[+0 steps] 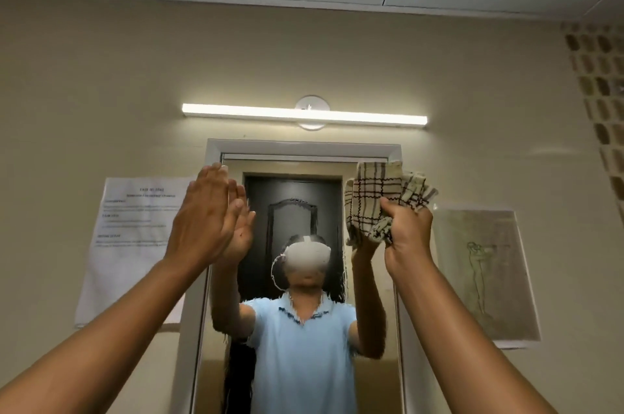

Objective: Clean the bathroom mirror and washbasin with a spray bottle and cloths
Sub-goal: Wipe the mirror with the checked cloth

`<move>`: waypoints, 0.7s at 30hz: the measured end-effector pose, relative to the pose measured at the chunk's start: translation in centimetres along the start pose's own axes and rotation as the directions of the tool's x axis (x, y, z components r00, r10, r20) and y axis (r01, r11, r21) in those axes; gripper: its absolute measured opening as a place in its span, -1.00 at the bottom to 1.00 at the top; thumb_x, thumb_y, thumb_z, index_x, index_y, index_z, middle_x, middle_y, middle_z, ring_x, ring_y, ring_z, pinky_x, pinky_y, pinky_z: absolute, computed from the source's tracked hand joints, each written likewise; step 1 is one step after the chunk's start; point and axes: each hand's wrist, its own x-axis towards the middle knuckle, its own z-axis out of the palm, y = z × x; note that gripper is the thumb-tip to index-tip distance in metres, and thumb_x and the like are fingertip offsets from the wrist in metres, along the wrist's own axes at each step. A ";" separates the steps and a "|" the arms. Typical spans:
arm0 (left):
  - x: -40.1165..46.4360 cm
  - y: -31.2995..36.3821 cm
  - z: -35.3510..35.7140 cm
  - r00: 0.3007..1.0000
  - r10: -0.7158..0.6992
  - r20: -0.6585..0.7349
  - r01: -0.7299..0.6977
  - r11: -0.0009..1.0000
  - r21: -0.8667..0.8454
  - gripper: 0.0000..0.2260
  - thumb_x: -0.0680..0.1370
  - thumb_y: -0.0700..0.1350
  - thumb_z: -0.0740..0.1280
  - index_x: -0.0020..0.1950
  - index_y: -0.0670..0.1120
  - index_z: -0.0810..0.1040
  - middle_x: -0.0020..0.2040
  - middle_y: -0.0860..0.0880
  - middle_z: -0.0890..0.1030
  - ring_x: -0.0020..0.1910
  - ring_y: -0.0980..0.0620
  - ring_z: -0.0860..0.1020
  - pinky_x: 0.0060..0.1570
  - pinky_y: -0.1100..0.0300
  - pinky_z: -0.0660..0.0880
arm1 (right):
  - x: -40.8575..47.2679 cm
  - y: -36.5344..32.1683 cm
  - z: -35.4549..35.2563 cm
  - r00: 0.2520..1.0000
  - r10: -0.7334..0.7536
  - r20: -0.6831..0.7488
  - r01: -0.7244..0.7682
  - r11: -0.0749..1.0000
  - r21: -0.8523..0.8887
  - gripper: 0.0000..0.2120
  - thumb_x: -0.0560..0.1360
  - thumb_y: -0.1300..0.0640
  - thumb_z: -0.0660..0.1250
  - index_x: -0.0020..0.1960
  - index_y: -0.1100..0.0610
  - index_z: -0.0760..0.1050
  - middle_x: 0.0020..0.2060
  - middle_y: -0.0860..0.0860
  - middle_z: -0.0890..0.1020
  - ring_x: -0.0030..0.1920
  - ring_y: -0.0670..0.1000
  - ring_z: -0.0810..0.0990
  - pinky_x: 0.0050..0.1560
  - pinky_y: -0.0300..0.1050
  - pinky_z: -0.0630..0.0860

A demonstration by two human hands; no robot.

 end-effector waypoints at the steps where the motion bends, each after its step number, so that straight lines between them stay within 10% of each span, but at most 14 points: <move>1: 0.5 -0.2 0.1 1.000 -0.007 -0.006 0.007 1.000 0.006 -0.39 0.60 0.10 0.06 0.59 -0.12 0.02 0.61 -0.10 0.04 0.55 0.05 -0.07 0.51 0.06 -0.03 | 0.4 -0.5 0.5 0.999 -0.041 -0.013 0.041 0.999 -0.032 -0.66 0.51 0.37 0.35 0.26 0.19 0.46 0.08 0.11 0.65 0.01 0.07 0.66 -0.07 0.01 0.66; 6: 1.7 -2.2 0.9 0.999 -0.044 0.024 0.043 0.998 0.044 -0.37 0.60 0.14 -0.03 0.60 -0.09 -0.10 0.62 -0.03 -0.10 0.58 0.05 -0.15 0.53 0.08 -0.16 | 2.2 -1.7 2.9 0.867 -0.488 -0.101 0.416 0.820 -0.393 -0.83 0.53 0.31 0.34 0.12 0.25 0.56 0.00 0.09 0.66 0.05 0.09 0.65 0.01 -0.09 0.59; 10: 1.8 -3.2 2.0 0.997 -0.010 0.074 0.003 0.995 0.098 -0.38 0.60 0.15 -0.09 0.59 -0.08 -0.15 0.61 -0.03 -0.15 0.58 0.04 -0.18 0.54 0.06 -0.18 | 4.6 0.6 3.5 0.653 -0.739 0.166 0.605 0.377 -0.702 -0.56 0.45 0.38 0.30 0.31 0.18 0.47 0.22 0.12 0.59 0.24 0.14 0.55 0.36 0.07 0.46; 14: 1.6 -3.8 3.2 0.996 -0.003 0.091 -0.007 0.994 0.110 -0.38 0.60 0.19 -0.11 0.59 -0.06 -0.11 0.60 0.00 -0.14 0.58 0.03 -0.18 0.54 0.05 -0.16 | 4.8 4.7 2.4 0.642 -0.586 0.495 0.604 -0.012 -0.797 -0.24 0.44 0.28 0.40 0.57 0.06 0.19 0.55 0.09 0.26 0.58 0.11 0.12 0.57 0.12 -0.15; 16: 1.6 -4.1 3.8 0.997 0.004 0.079 -0.013 0.994 0.107 -0.39 0.61 0.18 -0.09 0.59 -0.05 -0.11 0.60 0.01 -0.17 0.58 0.05 -0.21 0.53 0.12 -0.24 | 4.9 6.2 1.9 0.655 -0.518 0.550 0.574 -0.133 -0.808 -0.17 0.52 -0.12 0.34 0.62 0.06 -0.02 0.61 0.07 0.01 0.61 0.08 -0.12 0.55 0.20 -0.30; 18: 1.5 -4.4 4.0 0.998 0.021 0.062 -0.028 0.993 0.114 -0.40 0.62 0.19 -0.10 0.60 -0.04 -0.13 0.61 0.00 -0.19 0.58 0.06 -0.22 0.51 0.21 -0.32 | 4.9 6.7 1.8 0.689 -0.470 0.552 0.551 -0.154 -0.820 -0.03 0.46 -0.52 0.01 0.63 0.03 -0.16 0.61 0.03 -0.16 0.59 0.04 -0.27 0.48 0.17 -0.46; 21: 1.3 -4.7 4.4 0.997 0.056 0.047 -0.061 0.992 0.114 -0.39 0.62 0.18 -0.14 0.60 -0.07 -0.11 0.61 -0.03 -0.16 0.58 0.04 -0.20 0.54 0.12 -0.24 | 4.9 6.4 2.0 0.712 -0.483 0.509 0.547 -0.073 -0.834 -0.14 0.49 -0.49 -0.13 0.63 0.00 -0.10 0.61 -0.02 -0.15 0.58 -0.02 -0.29 0.47 0.26 -0.44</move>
